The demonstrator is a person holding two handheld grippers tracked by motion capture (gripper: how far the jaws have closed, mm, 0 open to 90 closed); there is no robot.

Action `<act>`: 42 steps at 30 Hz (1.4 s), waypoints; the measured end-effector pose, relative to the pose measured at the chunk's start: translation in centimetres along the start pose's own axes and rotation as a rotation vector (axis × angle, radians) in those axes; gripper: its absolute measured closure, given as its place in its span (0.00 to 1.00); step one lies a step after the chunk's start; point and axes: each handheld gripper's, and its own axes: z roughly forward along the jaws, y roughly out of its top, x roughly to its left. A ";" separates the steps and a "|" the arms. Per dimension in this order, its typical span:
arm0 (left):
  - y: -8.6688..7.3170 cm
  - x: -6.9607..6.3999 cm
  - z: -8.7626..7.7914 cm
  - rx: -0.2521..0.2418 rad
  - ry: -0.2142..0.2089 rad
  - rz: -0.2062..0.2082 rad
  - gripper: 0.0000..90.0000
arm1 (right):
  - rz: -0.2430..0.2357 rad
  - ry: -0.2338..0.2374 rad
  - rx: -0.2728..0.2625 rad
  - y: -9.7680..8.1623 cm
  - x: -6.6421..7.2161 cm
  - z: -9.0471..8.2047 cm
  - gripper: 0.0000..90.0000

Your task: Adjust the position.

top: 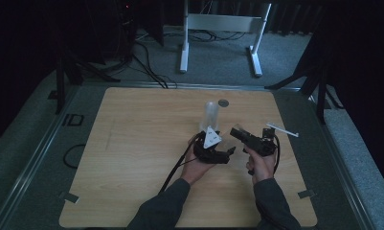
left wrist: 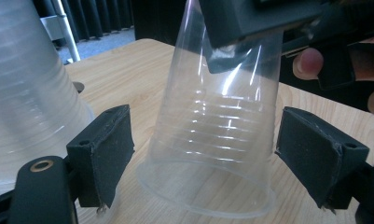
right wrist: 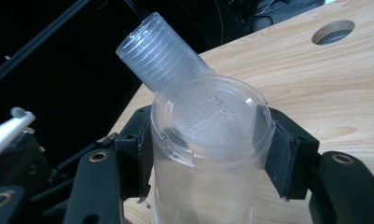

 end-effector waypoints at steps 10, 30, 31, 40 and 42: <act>-0.4 0.1 0.6 0.015 -0.010 -0.006 0.21 | 0.000 0.025 0.011 -0.1 0.2 0.1 0.46; -0.6 0.1 0.7 0.031 -0.002 -0.003 0.26 | 0.007 0.043 0.019 0.0 0.2 0.3 0.45; -0.6 0.1 0.7 0.029 -0.002 -0.004 0.27 | 0.007 0.042 0.019 0.0 0.2 0.3 0.45; -0.4 -0.2 0.5 0.022 -0.008 0.013 0.31 | -0.001 0.059 0.016 0.1 0.2 0.2 0.38; -0.4 -0.2 0.5 0.023 -0.007 0.014 0.31 | -0.004 0.061 0.017 0.1 0.2 0.2 0.38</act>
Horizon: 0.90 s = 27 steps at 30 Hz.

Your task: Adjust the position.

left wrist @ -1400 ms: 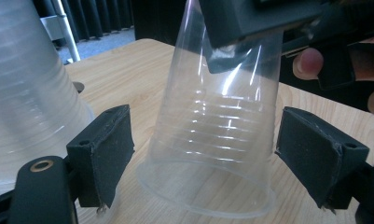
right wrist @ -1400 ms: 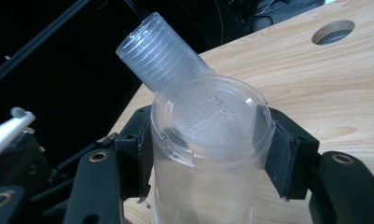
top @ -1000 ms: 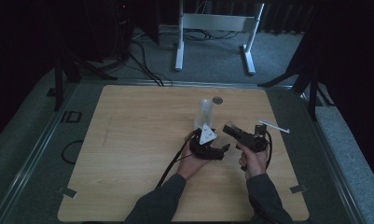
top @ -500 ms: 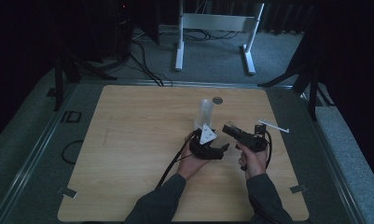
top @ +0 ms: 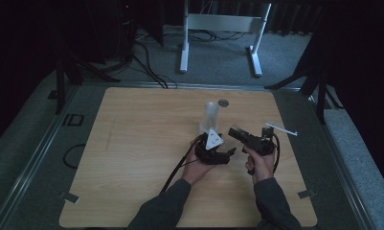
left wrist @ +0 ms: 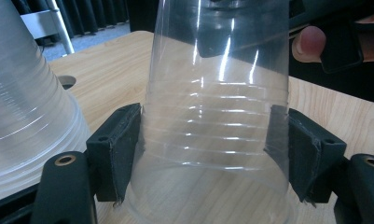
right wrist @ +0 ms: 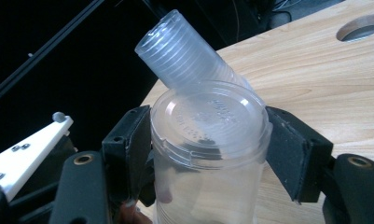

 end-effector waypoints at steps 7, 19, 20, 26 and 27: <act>0.0 0.2 -0.1 0.010 0.000 0.005 0.31 | -0.031 0.007 0.000 0.1 0.1 -0.4 0.35; 0.1 1.8 -1.2 0.023 -0.010 0.005 0.31 | -0.146 0.008 0.064 0.3 0.2 -1.6 0.32; 0.2 1.9 -1.3 0.023 -0.008 0.005 0.31 | -0.153 0.006 0.067 0.3 0.2 -1.7 0.32; 0.3 2.6 -1.8 0.030 -0.010 0.009 0.32 | -0.179 0.002 0.084 0.4 0.2 -2.1 0.33; 0.3 2.6 -1.8 0.030 -0.010 0.009 0.32 | -0.179 0.002 0.084 0.4 0.2 -2.1 0.33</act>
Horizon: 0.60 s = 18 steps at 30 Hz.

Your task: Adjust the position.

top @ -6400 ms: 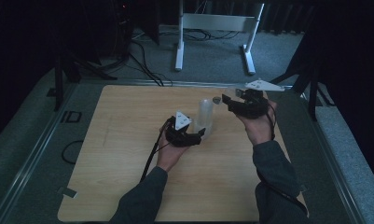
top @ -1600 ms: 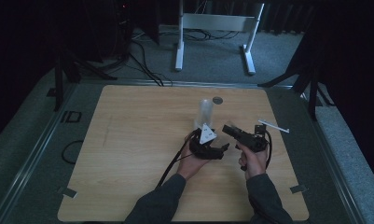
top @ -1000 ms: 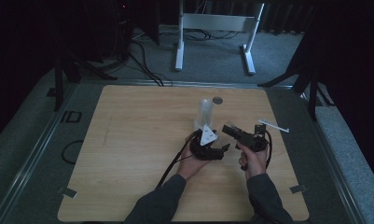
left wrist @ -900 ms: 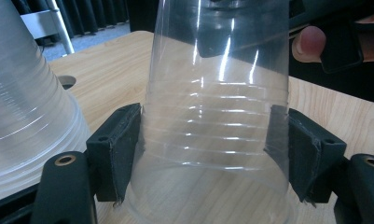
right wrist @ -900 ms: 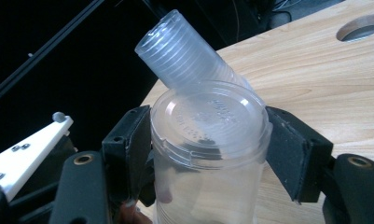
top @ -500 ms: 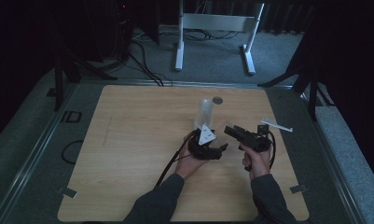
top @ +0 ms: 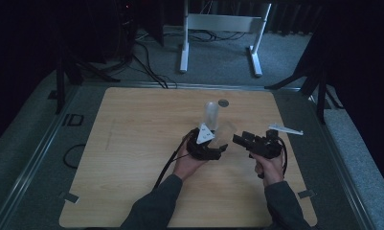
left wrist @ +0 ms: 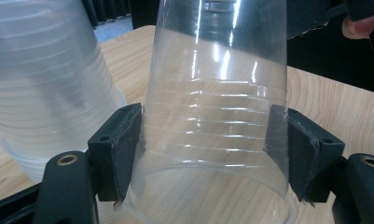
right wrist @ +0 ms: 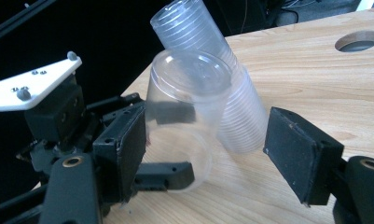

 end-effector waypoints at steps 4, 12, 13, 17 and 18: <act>0.2 0.4 -0.5 0.003 -0.011 0.012 0.32 | -0.045 -0.026 0.028 0.0 0.1 -0.2 0.35; 0.5 0.8 -1.0 0.006 -0.020 0.032 0.32 | -0.123 -0.062 0.067 0.7 0.6 -0.3 0.35; 0.6 0.8 -1.1 0.007 -0.025 0.033 0.32 | -0.132 -0.067 0.070 0.8 0.6 -0.4 0.35; 0.7 0.9 -1.3 0.009 -0.032 0.043 0.32 | -0.154 -0.077 0.081 0.9 0.8 -0.4 0.35; 0.8 0.9 -1.3 0.008 -0.033 0.045 0.32 | -0.159 -0.082 0.085 0.9 0.8 -0.4 0.35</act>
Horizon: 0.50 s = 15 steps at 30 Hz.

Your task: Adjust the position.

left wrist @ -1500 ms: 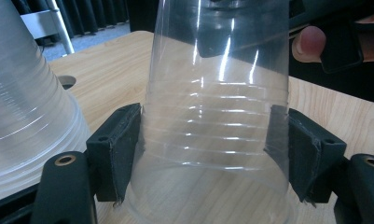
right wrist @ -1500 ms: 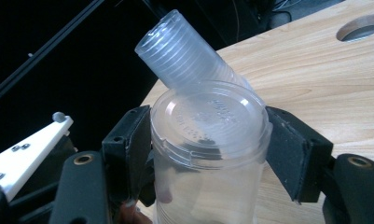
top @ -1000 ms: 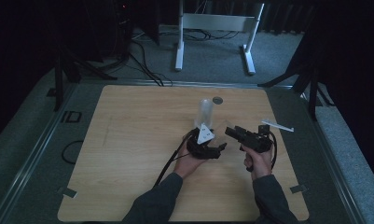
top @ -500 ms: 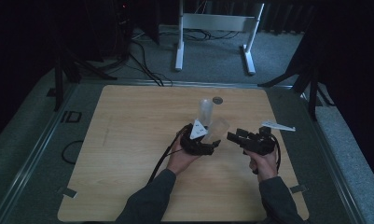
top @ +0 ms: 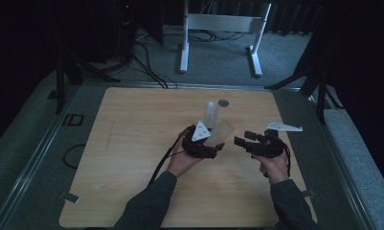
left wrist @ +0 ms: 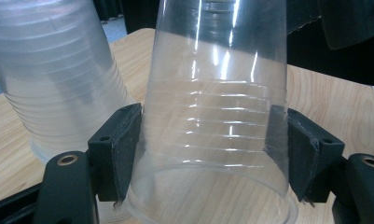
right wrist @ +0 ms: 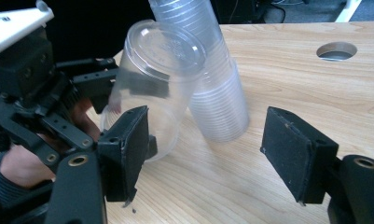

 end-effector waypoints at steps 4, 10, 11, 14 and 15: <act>0.1 0.1 -0.2 0.004 -0.008 0.011 0.32 | -0.022 -0.018 0.010 0.0 0.1 0.0 0.35; 0.1 0.1 -0.4 0.014 -0.021 0.023 0.32 | -0.061 -0.043 0.030 0.1 0.2 -0.1 0.36; 0.1 0.2 -0.4 0.016 -0.024 0.026 0.32 | -0.068 -0.045 0.033 0.1 0.3 -0.1 0.37; 0.2 0.2 -0.4 0.022 -0.037 0.028 0.32 | -0.083 -0.055 0.043 0.2 0.3 -0.2 0.37; 0.2 0.2 -0.4 0.025 -0.038 0.031 0.32 | -0.094 -0.060 0.048 0.2 0.4 -0.2 0.37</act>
